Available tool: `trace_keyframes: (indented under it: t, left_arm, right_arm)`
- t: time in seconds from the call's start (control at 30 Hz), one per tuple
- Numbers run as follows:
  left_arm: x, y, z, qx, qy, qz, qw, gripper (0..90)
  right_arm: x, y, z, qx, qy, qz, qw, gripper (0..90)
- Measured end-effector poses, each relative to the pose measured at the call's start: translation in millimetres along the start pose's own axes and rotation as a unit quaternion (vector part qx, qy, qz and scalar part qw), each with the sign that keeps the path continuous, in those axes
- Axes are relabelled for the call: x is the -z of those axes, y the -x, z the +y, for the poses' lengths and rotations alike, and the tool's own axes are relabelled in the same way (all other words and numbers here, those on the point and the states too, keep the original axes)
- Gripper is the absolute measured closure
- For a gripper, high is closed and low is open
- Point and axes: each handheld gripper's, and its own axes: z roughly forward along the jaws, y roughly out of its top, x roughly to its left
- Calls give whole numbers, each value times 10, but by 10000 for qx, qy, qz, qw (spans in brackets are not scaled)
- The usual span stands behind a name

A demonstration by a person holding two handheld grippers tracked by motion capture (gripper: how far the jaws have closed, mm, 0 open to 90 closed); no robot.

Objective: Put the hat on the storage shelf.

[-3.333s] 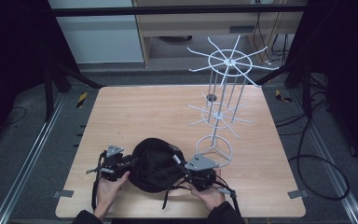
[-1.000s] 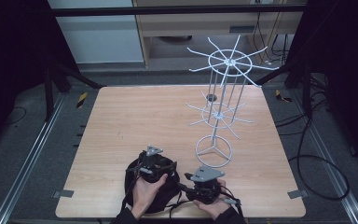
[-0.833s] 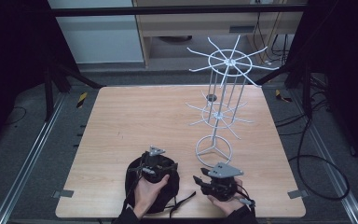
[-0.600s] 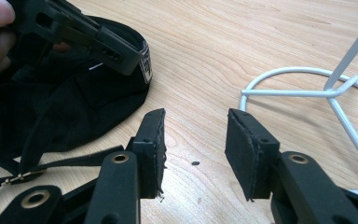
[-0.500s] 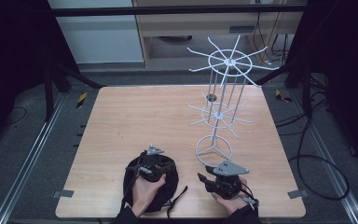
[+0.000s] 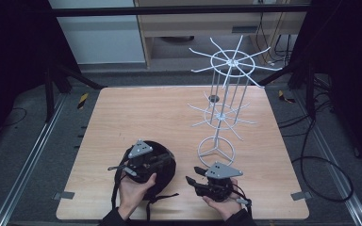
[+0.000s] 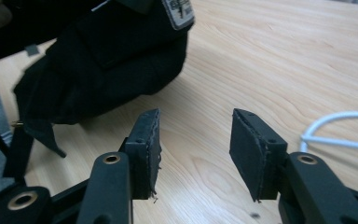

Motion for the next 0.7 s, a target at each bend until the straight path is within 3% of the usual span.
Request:
trace_keyframes:
  t: [0.17, 0.27, 0.33, 0.7]
  left_arm:
    - [106, 38, 36, -193, 170, -105, 9996, 829]
    - [144, 52, 63, -250, 238, -128, 9993, 829]
    - [181, 68, 95, -261, 314, -166, 9990, 829]
    - [373, 229, 326, -483, 723, -346, 9956, 831]
  right_arm:
    - [-34, -63, 41, -1, 157, 230, 9996, 489]
    - [-41, -98, 62, 5, 242, 297, 9993, 469]
    - [-65, -148, 97, 31, 317, 462, 9984, 434]
    - [-262, -285, 232, 54, 397, 976, 9944, 378]
